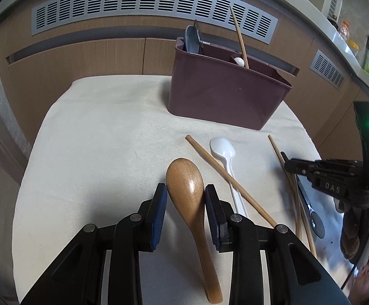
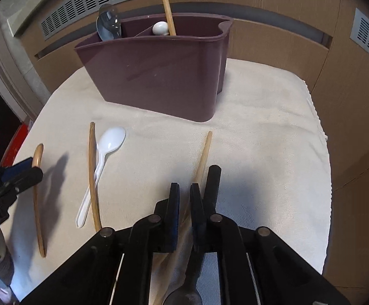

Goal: Organize utensils
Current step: 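Close the left tool on the wooden spoon's handle while the right tool grips a chopstick, then carry the wooden spoon and chopstick over the caddy and open both tools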

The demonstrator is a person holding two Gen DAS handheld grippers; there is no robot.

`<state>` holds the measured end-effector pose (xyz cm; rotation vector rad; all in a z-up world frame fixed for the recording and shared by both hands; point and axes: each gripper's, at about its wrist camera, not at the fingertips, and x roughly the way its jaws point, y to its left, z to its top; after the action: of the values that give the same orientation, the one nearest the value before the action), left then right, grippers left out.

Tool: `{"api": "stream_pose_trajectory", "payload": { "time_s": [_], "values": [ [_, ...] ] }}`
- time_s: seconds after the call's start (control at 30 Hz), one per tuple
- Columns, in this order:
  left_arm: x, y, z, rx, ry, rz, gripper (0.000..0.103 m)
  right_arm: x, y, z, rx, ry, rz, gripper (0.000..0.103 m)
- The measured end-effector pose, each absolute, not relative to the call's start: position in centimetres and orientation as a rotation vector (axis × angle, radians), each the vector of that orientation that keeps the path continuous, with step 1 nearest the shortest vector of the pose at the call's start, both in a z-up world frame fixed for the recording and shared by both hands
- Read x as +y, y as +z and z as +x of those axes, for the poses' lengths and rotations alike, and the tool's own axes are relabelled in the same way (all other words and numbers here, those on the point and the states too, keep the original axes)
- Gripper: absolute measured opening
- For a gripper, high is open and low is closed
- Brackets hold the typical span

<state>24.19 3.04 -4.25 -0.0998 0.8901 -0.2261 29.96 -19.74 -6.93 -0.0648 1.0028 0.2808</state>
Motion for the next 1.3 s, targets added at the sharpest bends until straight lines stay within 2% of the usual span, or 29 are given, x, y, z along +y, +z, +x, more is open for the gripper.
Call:
{"api": "stream_pose_trajectory", "payload": {
  "time_s": [0.33, 0.37, 0.4, 0.47, 0.83, 1.1, 1.3],
  "values": [
    [3.3, -4.9, 24.4, 0.912, -0.237, -0.117, 0.032, -19.3, -8.0, 32.6, 1.053, 0.206, -0.040, 0.017],
    [3.4, -5.0, 24.5, 0.915, -0.237, -0.120, 0.032, -19.1, -8.0, 32.7, 1.050, 0.210, -0.048, 0.016],
    [3.4, -5.1, 24.5, 0.918, -0.238, -0.122, 0.032, -19.1, -8.0, 32.8, 1.045, 0.219, -0.061, 0.008],
    [3.4, -5.2, 24.6, 0.924, -0.237, -0.128, 0.032, -18.7, -7.8, 32.3, 1.035, 0.255, -0.063, 0.007],
    [3.6, -6.8, 26.1, 1.022, -0.207, -0.139, 0.032, -20.3, -2.8, 27.9, 0.891, 0.335, -0.005, 0.007],
    [1.2, -6.9, 28.5, 1.095, -0.185, 0.046, 0.032, -20.0, -1.2, 25.6, 0.818, 0.339, -0.016, 0.007],
    [0.0, -6.5, 27.7, 1.028, -0.176, 0.123, 0.031, -20.5, -0.1, 23.7, 0.765, 0.351, 0.012, 0.007]
  ]
}}
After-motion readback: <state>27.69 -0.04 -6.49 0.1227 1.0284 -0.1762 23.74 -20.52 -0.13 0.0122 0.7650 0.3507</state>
